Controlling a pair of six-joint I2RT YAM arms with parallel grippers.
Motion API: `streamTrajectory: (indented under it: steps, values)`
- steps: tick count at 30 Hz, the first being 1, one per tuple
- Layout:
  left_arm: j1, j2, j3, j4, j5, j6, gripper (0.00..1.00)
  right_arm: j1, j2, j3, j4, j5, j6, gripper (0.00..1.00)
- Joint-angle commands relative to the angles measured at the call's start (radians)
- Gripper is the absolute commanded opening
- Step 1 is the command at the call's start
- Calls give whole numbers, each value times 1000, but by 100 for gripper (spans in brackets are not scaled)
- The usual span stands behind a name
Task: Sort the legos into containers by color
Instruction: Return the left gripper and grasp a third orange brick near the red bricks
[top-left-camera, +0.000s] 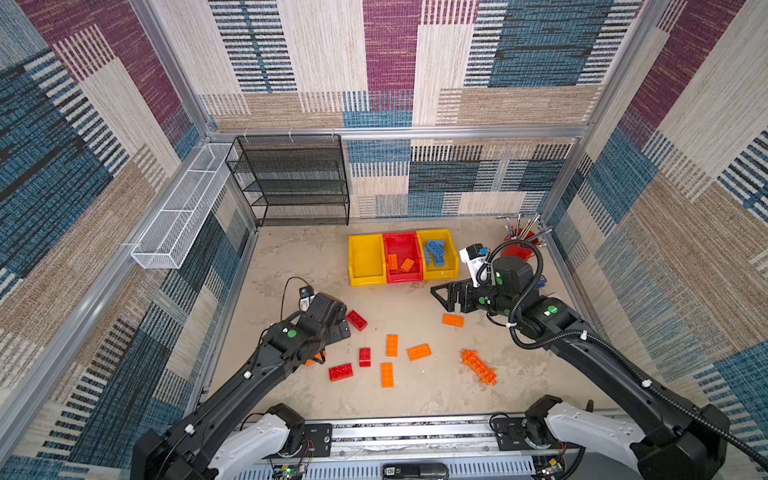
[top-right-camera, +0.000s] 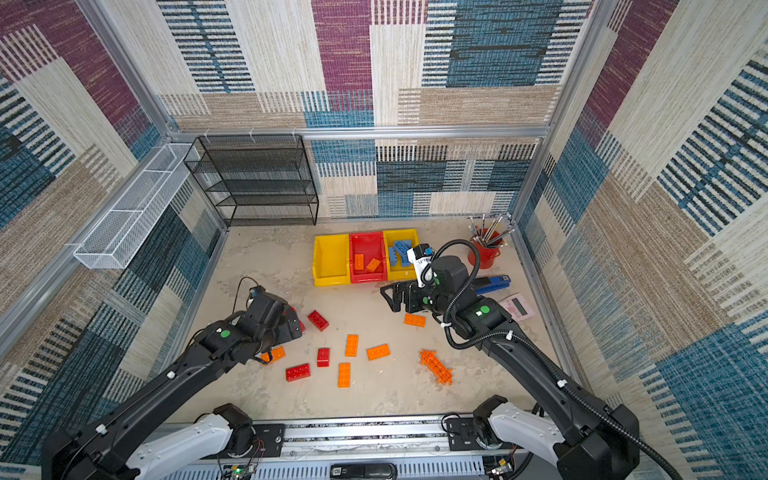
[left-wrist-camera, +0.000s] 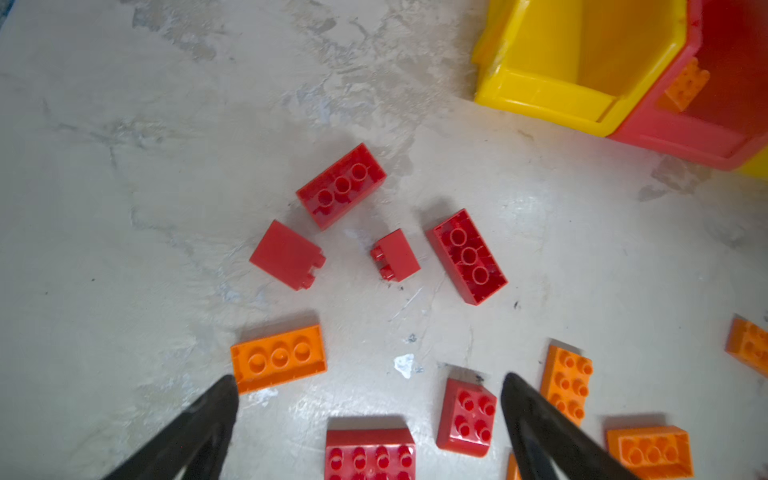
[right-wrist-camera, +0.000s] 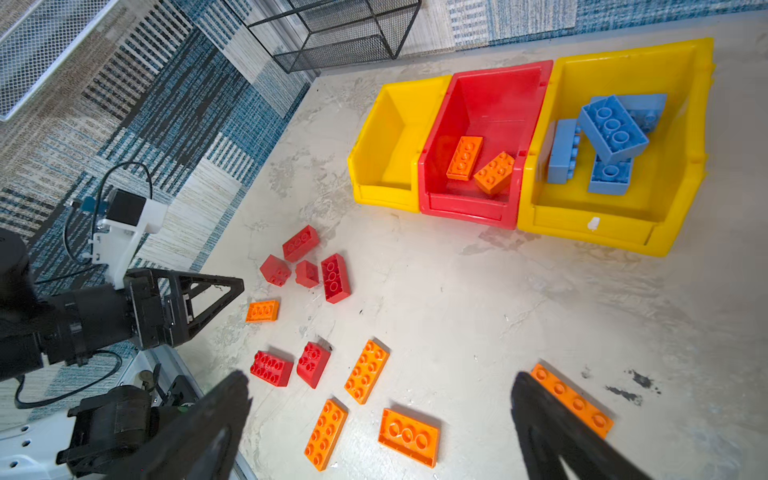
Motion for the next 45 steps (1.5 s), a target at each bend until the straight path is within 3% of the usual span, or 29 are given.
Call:
streamTrajectory:
  steps: [1, 5, 10, 15, 24, 39, 45]
  values:
    - [6, -31, -66, -55, -16, -103, 99, 0, -8, 2, 39, -20, -10, 99]
    - [10, -8, -147, 11, 37, -146, 100, 0, -20, -6, 31, -18, -9, 99]
    - [43, 49, -200, 25, 18, -193, 99, 0, -39, -16, 18, -6, -4, 99]
    - [114, 66, -267, 143, 101, -167, 99, 0, -55, -30, 11, -1, 0, 99]
    - [206, 126, -274, 216, 153, -85, 96, 0, -34, -20, 8, 4, -1, 99]
    - [251, 169, -282, 266, 197, -49, 60, 0, -35, -22, 6, 8, 20, 99]
    - [251, 211, -244, 251, 233, -15, 55, 0, -43, -17, 6, 16, 27, 99]
